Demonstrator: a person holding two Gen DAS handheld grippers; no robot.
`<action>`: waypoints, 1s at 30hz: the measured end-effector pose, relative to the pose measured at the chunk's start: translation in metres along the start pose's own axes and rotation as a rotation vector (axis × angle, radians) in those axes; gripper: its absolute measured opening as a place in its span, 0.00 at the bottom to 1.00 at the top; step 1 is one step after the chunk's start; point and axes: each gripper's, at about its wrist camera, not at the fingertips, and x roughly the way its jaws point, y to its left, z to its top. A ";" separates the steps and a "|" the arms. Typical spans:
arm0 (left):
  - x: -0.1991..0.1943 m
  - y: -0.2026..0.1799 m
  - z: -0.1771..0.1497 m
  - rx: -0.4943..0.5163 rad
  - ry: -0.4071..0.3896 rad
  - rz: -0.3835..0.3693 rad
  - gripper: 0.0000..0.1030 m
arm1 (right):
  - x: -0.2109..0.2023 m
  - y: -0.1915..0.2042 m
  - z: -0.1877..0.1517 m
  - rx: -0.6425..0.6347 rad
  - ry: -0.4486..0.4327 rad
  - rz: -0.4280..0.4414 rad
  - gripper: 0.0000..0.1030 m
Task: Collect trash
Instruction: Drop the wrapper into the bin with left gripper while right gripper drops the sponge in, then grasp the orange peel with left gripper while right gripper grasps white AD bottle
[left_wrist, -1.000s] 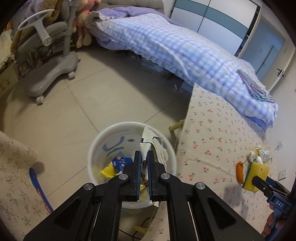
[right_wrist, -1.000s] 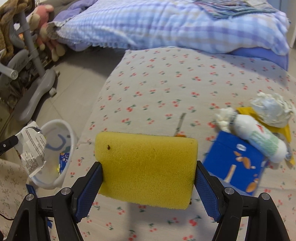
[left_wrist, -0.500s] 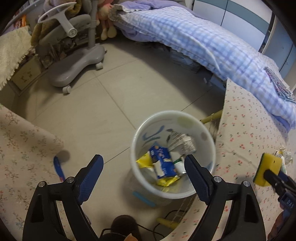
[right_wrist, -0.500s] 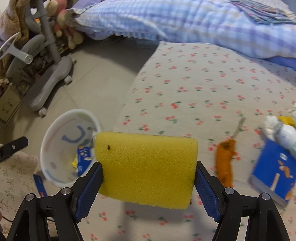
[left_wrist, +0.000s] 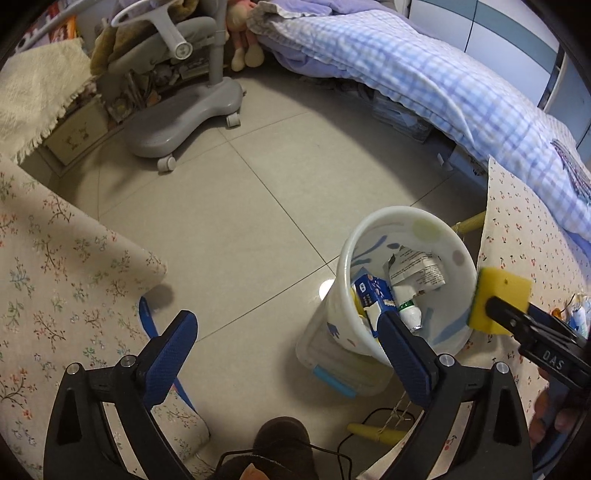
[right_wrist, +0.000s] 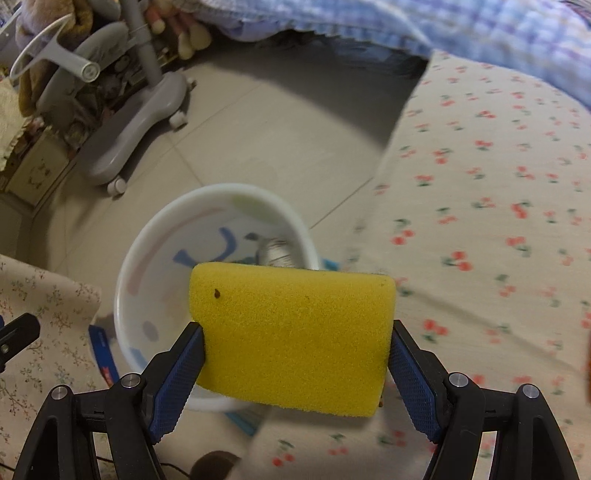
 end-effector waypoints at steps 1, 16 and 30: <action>-0.001 0.002 0.000 -0.002 -0.002 -0.001 0.96 | 0.002 0.003 0.001 -0.002 -0.006 0.023 0.80; -0.010 -0.031 -0.006 0.047 0.006 -0.062 0.96 | -0.057 -0.032 -0.012 0.030 -0.086 -0.050 0.95; -0.020 -0.166 -0.032 0.249 0.040 -0.165 0.96 | -0.139 -0.168 -0.057 0.224 -0.123 -0.197 0.95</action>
